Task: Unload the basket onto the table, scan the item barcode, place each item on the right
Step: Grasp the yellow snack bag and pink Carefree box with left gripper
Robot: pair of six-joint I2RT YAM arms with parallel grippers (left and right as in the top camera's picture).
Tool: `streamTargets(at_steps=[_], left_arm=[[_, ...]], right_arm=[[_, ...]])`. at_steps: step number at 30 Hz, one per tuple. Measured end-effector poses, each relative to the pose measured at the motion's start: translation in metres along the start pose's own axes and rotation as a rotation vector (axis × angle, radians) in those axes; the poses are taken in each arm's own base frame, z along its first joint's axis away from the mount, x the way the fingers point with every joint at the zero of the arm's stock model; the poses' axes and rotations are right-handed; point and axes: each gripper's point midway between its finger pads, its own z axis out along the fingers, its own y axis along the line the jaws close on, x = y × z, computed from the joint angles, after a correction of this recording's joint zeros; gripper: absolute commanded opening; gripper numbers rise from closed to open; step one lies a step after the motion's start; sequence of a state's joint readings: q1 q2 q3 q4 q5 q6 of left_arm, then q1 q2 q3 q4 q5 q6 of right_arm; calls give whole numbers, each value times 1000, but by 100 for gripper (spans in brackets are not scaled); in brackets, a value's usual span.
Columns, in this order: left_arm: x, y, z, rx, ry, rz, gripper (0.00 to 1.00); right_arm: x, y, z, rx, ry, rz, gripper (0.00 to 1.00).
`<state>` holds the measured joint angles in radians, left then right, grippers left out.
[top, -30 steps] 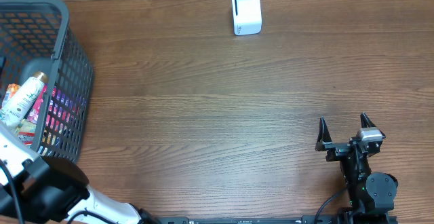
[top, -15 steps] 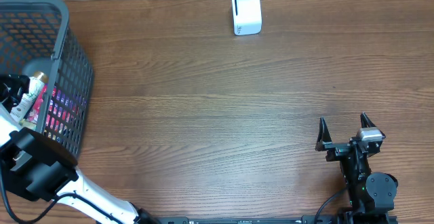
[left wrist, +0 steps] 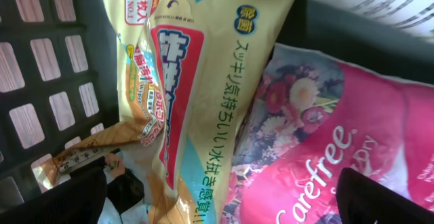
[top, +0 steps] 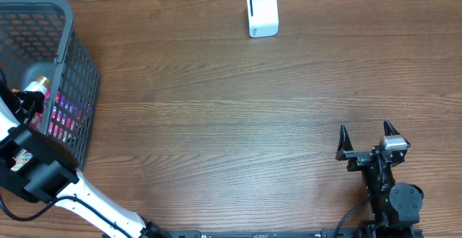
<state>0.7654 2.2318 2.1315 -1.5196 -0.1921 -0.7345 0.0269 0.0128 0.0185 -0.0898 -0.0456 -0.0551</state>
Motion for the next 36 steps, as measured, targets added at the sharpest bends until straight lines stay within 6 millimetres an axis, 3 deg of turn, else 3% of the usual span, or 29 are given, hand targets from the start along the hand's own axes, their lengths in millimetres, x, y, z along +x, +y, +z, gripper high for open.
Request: streamTargets(at_steps=[7,14,15,18,22,25,30,33,36], left_arm=[[5,5,7,-31,23,3,100],[10,8,27,-69,37,7,100],[11,8,30,-69,37,7,97],[11,5,34,-61,35,-5,73],[13,0,36,-54,31,-2,50],[15,-1,36,-57,33,4,36],[16,1,37,-64,36,8,35],[16,2,37,-68,38,17,53],[17,5,38,-80,42,18,56]], right_arm=[[0,0,0,0,0,-1,100],[0,0,0,0,0,0,100],[0,0,0,0,-1,0,100],[0,0,0,0,0,0,100],[0,0,0,0,0,0,100],[0,0,0,0,-1,0,100],[0,0,0,0,0,0,100],[0,0,0,0,0,0,100],[0,0,0,0,0,0,100]])
